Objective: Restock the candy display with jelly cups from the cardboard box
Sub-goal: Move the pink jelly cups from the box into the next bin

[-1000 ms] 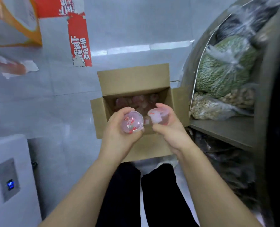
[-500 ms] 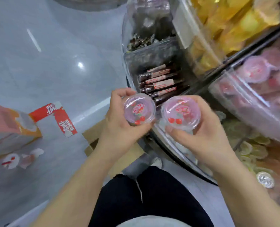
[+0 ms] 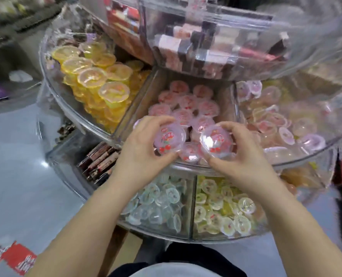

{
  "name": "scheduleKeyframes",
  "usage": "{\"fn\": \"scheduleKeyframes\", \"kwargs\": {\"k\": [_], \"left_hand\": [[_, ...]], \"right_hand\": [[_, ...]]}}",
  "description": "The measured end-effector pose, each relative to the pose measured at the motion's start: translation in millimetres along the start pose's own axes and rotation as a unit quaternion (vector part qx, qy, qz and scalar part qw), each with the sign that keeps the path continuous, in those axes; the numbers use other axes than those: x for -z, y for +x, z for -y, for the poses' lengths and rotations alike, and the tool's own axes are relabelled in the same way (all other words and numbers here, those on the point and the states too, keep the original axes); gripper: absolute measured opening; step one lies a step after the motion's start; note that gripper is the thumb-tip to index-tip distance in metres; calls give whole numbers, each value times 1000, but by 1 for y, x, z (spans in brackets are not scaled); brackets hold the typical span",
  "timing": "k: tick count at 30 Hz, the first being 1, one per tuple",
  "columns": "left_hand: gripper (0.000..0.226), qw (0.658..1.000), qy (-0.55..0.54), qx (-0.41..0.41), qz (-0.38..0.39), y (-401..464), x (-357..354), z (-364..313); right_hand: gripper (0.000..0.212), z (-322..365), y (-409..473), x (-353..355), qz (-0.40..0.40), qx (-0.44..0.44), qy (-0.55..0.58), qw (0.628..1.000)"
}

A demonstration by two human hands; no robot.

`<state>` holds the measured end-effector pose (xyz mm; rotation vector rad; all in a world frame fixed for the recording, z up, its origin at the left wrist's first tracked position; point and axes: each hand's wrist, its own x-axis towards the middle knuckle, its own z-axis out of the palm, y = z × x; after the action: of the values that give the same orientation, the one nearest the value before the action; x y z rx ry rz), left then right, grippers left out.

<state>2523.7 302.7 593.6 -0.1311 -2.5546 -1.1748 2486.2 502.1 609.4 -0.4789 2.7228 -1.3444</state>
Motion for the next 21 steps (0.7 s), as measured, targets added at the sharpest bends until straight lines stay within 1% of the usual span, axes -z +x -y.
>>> {"fn": "scheduleKeyframes", "kwargs": {"k": [2, 4, 6, 9, 13, 16, 19, 21], "left_hand": [[55, 999, 39, 0, 11, 10, -2, 6], [58, 995, 89, -1, 37, 19, -3, 12], [62, 985, 158, 1, 68, 26, -5, 17], [67, 964, 242, -3, 109, 36, -9, 21], [70, 951, 268, -3, 155, 45, -11, 26], [68, 945, 278, 2, 173, 48, -12, 29], [71, 926, 321, -15, 199, 50, -10, 30], [67, 918, 340, -28, 204, 52, -9, 31]], "right_hand": [[50, -1, 11, -5, 14, 2, -45, 999], [52, -1, 20, -11, 37, -1, -87, 996], [57, -3, 27, -16, 50, 2, -126, 991], [59, -6, 32, -21, 60, 4, -154, 986], [61, -10, 38, -26, 71, 3, -166, 983], [65, -12, 38, -32, 76, 6, -228, 971], [70, -15, 36, -31, 61, 27, -299, 952], [69, -17, 39, -30, 61, 51, -299, 951]]}}
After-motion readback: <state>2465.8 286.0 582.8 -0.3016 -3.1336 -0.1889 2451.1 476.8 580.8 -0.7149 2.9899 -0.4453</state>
